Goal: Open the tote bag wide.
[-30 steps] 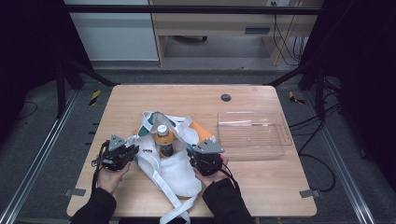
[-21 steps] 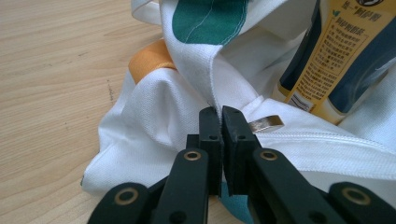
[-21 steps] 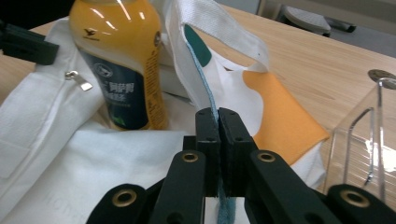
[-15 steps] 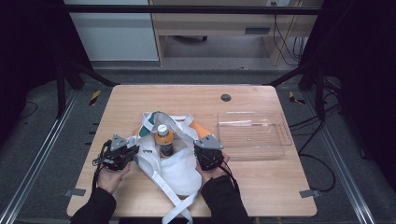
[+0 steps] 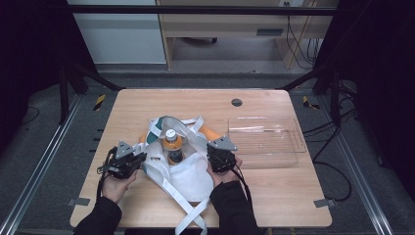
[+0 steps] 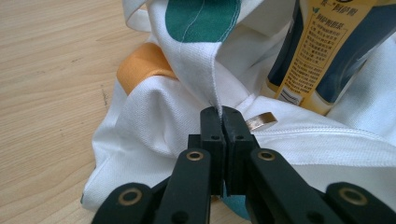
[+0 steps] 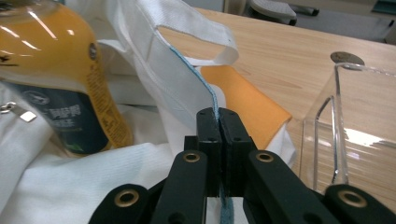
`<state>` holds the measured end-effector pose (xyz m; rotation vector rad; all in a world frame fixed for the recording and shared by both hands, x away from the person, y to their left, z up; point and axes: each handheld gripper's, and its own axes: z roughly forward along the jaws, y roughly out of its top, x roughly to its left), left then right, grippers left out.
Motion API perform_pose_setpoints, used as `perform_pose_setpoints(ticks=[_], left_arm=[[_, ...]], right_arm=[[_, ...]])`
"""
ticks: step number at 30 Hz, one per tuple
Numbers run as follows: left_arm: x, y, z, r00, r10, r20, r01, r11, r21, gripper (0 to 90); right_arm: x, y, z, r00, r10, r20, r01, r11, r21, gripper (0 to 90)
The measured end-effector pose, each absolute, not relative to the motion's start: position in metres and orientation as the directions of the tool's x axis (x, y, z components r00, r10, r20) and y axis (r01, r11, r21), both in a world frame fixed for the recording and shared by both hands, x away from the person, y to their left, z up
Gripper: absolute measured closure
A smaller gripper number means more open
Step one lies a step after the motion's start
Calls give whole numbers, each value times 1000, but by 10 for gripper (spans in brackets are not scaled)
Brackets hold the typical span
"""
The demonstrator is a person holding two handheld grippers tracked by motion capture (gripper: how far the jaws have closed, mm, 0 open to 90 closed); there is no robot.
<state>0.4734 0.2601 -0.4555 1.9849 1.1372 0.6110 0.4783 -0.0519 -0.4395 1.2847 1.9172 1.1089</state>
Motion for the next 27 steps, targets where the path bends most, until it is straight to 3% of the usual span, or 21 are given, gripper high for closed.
perform_pose_setpoints(ticks=[13, 27], left_arm=[[473, 260, -457, 497, 867, 41, 516, -333, 789, 889], [474, 260, -460, 496, 867, 52, 517, -343, 785, 887]], right_arm=[[493, -52, -466, -300, 954, -28, 530, 191, 826, 886], [495, -48, -491, -296, 954, -41, 559, 208, 803, 884]])
